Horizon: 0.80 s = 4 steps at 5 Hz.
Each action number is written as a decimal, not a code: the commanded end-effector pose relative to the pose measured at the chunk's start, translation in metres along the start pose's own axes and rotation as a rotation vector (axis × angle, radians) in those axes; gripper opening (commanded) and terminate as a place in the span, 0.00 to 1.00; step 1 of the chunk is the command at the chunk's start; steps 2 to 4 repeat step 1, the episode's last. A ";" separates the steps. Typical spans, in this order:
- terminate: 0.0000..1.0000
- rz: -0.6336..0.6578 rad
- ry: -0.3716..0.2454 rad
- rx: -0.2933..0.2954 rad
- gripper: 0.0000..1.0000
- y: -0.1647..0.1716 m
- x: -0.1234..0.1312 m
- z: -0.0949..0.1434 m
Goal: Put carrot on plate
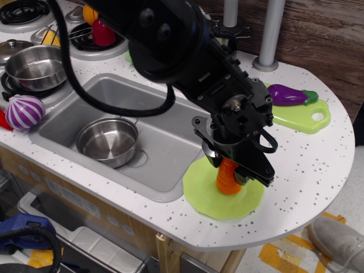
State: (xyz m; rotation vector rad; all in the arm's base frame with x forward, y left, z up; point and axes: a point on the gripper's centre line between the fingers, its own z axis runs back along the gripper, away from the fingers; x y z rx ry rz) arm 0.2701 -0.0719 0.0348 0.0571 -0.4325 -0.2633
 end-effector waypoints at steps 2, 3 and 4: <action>1.00 0.002 -0.023 0.003 1.00 0.003 0.005 0.005; 1.00 0.002 -0.023 0.003 1.00 0.003 0.005 0.005; 1.00 0.002 -0.023 0.003 1.00 0.003 0.005 0.005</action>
